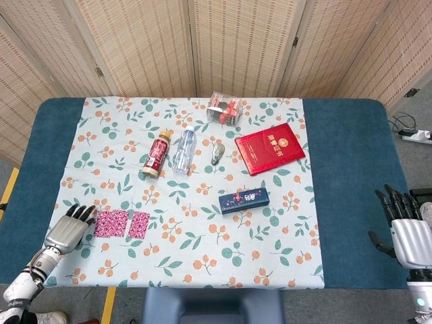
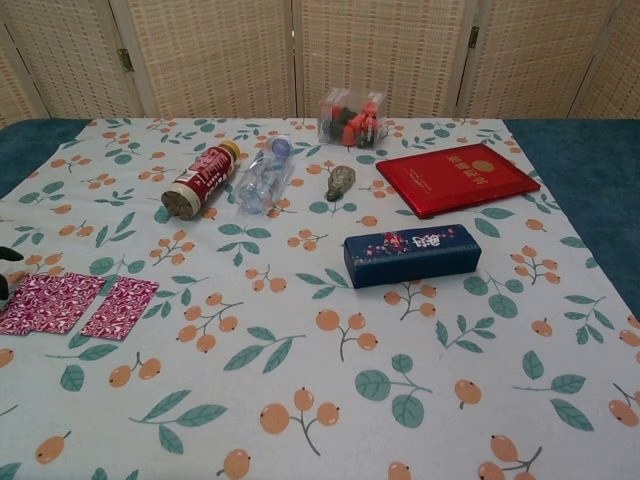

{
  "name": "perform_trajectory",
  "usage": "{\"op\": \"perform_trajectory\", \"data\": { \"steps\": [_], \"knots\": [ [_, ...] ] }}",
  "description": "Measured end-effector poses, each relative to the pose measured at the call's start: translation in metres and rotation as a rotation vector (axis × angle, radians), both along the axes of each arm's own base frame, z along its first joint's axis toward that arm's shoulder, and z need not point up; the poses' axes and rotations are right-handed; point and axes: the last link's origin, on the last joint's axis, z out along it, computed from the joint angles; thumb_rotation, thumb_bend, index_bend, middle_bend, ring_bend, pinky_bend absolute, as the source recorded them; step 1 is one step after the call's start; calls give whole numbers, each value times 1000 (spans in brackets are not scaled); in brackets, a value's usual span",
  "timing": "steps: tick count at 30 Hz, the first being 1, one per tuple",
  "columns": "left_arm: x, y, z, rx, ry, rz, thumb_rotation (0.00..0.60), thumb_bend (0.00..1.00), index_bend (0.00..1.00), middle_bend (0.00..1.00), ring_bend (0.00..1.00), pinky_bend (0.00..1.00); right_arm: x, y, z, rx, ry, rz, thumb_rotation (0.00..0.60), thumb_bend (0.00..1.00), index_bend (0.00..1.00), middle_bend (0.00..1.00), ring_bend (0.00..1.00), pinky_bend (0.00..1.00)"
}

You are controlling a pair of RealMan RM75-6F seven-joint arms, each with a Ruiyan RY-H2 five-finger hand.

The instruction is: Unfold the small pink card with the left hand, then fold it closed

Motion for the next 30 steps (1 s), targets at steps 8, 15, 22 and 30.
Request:
{"op": "perform_trajectory", "data": {
  "steps": [8,15,22,30],
  "knots": [
    [6,-7,2,8,-39,-16,600,1000,255,0,0,0,-1,1,-3,7,-6,5,600,323,0,0,0,0],
    [16,-9,-11,-29,-41,-58,600,1000,254,0,0,0,-2,3,0,-1,-6,1,600,323,0,0,0,0],
    [20,-6,-20,-46,-30,-57,600,1000,249,0,0,0,-5,5,0,-1,-11,-8,600,323,0,0,0,0],
    [11,-6,-15,-29,-6,-20,600,1000,249,0,0,0,-5,6,1,-5,-11,-7,600,322,0,0,0,0]
  ]
}}
